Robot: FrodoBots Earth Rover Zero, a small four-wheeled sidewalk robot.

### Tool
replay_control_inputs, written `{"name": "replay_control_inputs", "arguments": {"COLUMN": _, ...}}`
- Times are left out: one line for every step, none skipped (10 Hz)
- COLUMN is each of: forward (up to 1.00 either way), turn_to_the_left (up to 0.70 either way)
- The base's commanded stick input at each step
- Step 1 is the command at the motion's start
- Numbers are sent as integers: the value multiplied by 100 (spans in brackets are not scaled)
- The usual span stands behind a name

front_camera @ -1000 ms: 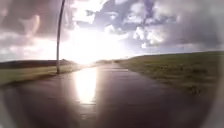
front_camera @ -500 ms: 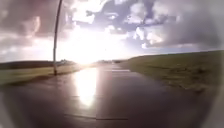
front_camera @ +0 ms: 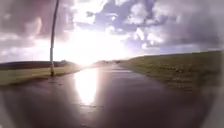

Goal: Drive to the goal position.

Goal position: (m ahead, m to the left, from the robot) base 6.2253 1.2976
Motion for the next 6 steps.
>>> {"name": "replay_control_inputs", "arguments": {"forward": 70, "turn_to_the_left": 0}}
{"name": "replay_control_inputs", "arguments": {"forward": 70, "turn_to_the_left": 0}}
{"name": "replay_control_inputs", "arguments": {"forward": 70, "turn_to_the_left": 0}}
{"name": "replay_control_inputs", "arguments": {"forward": 70, "turn_to_the_left": 0}}
{"name": "replay_control_inputs", "arguments": {"forward": 70, "turn_to_the_left": 0}}
{"name": "replay_control_inputs", "arguments": {"forward": 70, "turn_to_the_left": 0}}
